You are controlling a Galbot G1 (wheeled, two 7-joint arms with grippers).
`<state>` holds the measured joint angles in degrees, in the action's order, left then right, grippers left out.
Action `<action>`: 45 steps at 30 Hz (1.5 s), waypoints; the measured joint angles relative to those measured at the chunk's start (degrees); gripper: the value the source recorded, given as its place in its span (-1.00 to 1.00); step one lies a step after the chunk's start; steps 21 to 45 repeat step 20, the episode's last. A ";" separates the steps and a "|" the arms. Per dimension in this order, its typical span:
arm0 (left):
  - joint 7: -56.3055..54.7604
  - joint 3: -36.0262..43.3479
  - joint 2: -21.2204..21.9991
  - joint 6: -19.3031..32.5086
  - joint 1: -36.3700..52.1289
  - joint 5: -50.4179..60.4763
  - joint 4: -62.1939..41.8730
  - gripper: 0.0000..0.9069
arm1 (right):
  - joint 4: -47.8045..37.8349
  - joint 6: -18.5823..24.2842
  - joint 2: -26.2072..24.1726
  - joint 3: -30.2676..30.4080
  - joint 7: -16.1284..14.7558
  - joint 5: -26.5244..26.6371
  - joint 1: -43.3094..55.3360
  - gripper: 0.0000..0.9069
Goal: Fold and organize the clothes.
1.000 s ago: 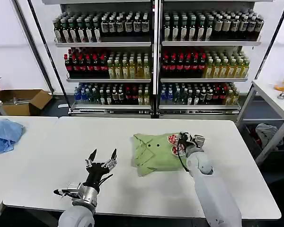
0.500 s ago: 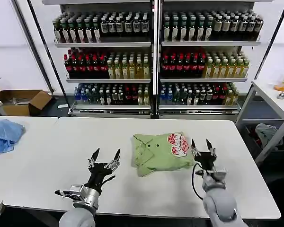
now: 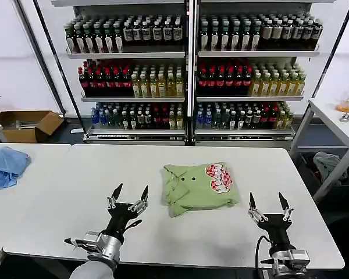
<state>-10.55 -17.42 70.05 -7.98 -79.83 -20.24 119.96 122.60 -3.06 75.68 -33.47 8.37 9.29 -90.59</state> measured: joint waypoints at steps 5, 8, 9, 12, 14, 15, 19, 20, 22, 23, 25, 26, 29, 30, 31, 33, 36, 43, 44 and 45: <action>0.05 -0.62 -0.08 -0.50 -1.22 0.63 1.09 1.00 | 1.45 0.03 -0.54 -0.22 0.21 -0.79 -1.24 1.00; 0.04 -1.02 -0.08 -0.75 -1.90 0.94 1.63 1.00 | 2.00 -0.39 -0.77 -0.02 0.44 -0.94 -1.23 1.00; 0.05 -1.16 -0.09 -0.85 -2.16 1.04 1.85 1.00 | 2.26 -0.61 -0.78 0.14 0.61 -0.94 -1.09 1.00; 0.04 -1.60 0.09 -1.03 -2.93 1.30 2.49 1.00 | 2.80 -1.18 -0.81 0.51 0.94 -0.91 -0.60 1.00; 0.04 -1.89 0.17 -1.10 -3.44 1.49 2.74 1.00 | 2.91 -1.55 -0.83 0.81 1.16 -0.96 -0.32 1.00; 0.05 -2.02 0.21 -1.13 -3.68 1.58 2.82 1.00 | 2.93 -1.71 -0.84 0.94 1.23 -0.96 -0.20 1.00; 0.05 -2.57 0.31 -1.17 -4.45 1.76 3.16 1.00 | 3.28 -2.43 -0.76 1.59 1.63 -0.82 0.23 1.00; 0.04 -2.73 0.33 -1.19 -4.57 1.82 3.18 1.00 | 3.31 -2.70 -0.69 1.74 1.81 -0.83 0.35 1.00; 0.04 -2.73 0.33 -1.19 -4.57 1.82 3.18 1.00 | 3.31 -2.70 -0.69 1.74 1.81 -0.83 0.35 1.00; 0.04 -2.73 0.33 -1.19 -4.57 1.82 3.18 1.00 | 3.31 -2.70 -0.69 1.74 1.81 -0.83 0.35 1.00; 0.04 -2.73 0.33 -1.19 -4.57 1.82 3.18 1.00 | 3.31 -2.70 -0.69 1.74 1.81 -0.83 0.35 1.00; 0.04 -2.73 0.33 -1.19 -4.57 1.82 3.18 1.00 | 3.31 -2.70 -0.69 1.74 1.81 -0.83 0.35 1.00; 0.04 -2.73 0.33 -1.19 -4.57 1.82 3.18 1.00 | 3.31 -2.70 -0.69 1.74 1.81 -0.83 0.35 1.00; 0.04 -2.73 0.33 -1.19 -4.57 1.82 3.18 1.00 | 3.31 -2.70 -0.69 1.74 1.81 -0.83 0.35 1.00; 0.04 -2.73 0.33 -1.19 -4.57 1.82 3.18 1.00 | 3.31 -2.70 -0.69 1.74 1.81 -0.83 0.35 1.00; 0.04 -2.73 0.33 -1.19 -4.57 1.82 3.18 1.00 | 3.31 -2.70 -0.69 1.74 1.81 -0.83 0.35 1.00; 0.04 -2.73 0.33 -1.19 -4.57 1.82 3.18 1.00 | 3.31 -2.70 -0.69 1.74 1.81 -0.83 0.35 1.00; 0.04 -2.73 0.33 -1.19 -4.57 1.82 3.18 1.00 | 3.31 -2.70 -0.69 1.74 1.81 -0.83 0.35 1.00; 0.04 -2.73 0.33 -1.19 -4.57 1.82 3.18 1.00 | 3.31 -2.70 -0.69 1.74 1.81 -0.83 0.35 1.00; 0.04 -2.73 0.33 -1.19 -4.57 1.82 3.18 1.00 | 3.31 -2.70 -0.69 1.74 1.81 -0.83 0.35 1.00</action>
